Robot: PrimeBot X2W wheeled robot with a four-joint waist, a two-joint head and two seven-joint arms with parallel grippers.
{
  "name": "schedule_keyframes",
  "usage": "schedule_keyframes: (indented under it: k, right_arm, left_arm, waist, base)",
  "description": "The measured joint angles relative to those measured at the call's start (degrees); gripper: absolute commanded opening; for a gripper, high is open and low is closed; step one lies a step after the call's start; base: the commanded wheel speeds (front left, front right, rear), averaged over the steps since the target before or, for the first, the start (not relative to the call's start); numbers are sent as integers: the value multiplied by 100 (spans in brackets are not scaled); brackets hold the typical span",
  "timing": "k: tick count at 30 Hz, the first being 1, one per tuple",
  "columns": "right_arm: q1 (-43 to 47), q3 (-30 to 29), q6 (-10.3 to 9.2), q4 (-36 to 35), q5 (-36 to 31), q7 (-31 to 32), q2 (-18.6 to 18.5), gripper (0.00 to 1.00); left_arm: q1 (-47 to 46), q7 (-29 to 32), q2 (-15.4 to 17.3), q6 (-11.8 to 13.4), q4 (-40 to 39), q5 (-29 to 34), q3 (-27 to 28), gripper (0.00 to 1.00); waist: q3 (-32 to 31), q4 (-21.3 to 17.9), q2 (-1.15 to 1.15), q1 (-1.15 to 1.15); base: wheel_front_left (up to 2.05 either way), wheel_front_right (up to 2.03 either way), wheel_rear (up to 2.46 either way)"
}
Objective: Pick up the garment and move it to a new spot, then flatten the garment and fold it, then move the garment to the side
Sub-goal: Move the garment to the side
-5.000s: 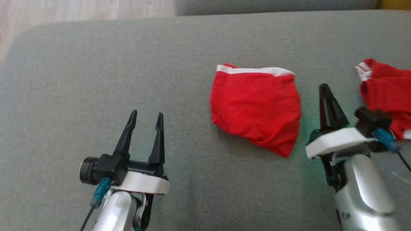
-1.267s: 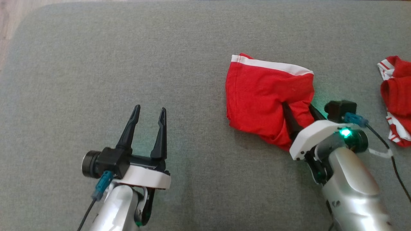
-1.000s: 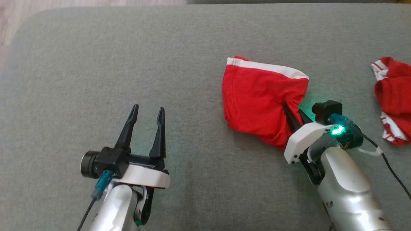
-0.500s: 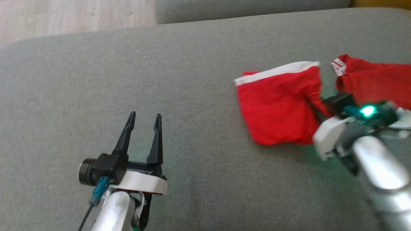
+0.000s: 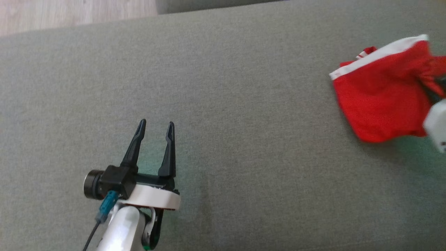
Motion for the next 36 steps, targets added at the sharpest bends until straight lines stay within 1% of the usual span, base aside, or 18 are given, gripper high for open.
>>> schedule_keyframes:
  k: [4, 6, 10, 14, 19, 21, 22, 24, 28, 29, 30, 32, 36]
  right_arm:
    - [-1, 15, 0, 244, -1, 104, -335, 0]
    - [-1, -3, 0, 469, -53, 107, -468, 0]
    - [-42, -282, 0, 1016, -277, 92, -504, 0]
    - [-220, -636, 0, 1451, -478, 53, -409, 0]
    - [-331, -1147, 0, 1840, -624, -33, -145, 0]
    - [-344, -1330, 0, 1956, -692, -36, -48, 0]
    - [-344, -1330, 0, 1956, -692, -36, -48, 0]
    - [-346, -1516, 0, 2067, -824, -86, 86, 0]
    - [-346, -1701, 0, 2126, -910, -87, 191, 0]
    - [-346, -1796, 0, 2137, -911, -98, 234, 44]
    - [-346, -1864, 0, 2137, -953, -121, 271, 100]
    - [-345, -2015, 0, 2130, -1098, -182, 338, 100]
    - [-335, -2380, 0, 2040, -1265, -189, 492, 100]
  left_arm:
    - [-82, 0, 0, -8, 0, 48, 4, 100]
    - [-144, 0, -1, -53, 0, 70, 12, 100]
    - [-187, 0, -1, -79, 1, 100, 54, 100]
    - [-201, 0, -1, -102, 0, 151, 76, 100]
    - [-240, 0, -2, -130, -4, 201, 109, 100]
    - [-276, 0, -3, -145, -5, 237, 109, 100]
    - [-276, 0, -3, -145, -5, 237, 109, 100]
    - [-344, 0, -4, -146, -5, 238, 109, 100]
    - [-367, 0, -4, -147, -5, 238, 111, 100]
    - [-367, 0, -4, -149, -4, 238, 112, 100]
    - [-369, 0, -4, -154, -2, 241, 110, 100]
    - [-375, 0, -4, -196, 10, 271, 92, 100]
    - [-375, 0, -5, -185, 26, 280, 79, 100]
  waist:
    - [152, 64, 0, 0]
    - [223, 113, 0, 1]
    - [347, 187, 0, 1]
    - [470, 232, 0, 1]
    - [637, 265, 0, 1]
    - [699, 275, 0, 1]
    - [699, 275, 0, 1]
    - [771, 287, 0, 1]
    - [819, 292, 0, 1]
    - [825, 290, 0, 1]
    - [826, 289, 0, 1]
    - [810, 283, 0, 1]
    - [697, 272, 0, 0]
  base:
    - [0, 0, 0]
    - [0, 0, 0]
    - [0, 0, 0]
    - [0, 0, 0]
    - [0, 0, 0]
    - [0, 0, 0]
    - [0, 0, 0]
    - [0, 0, 0]
    - [0, 0, 0]
    - [0, 0, 0]
    - [0, 0, 0]
    - [0, 0, 0]
    - [0, 0, 0]
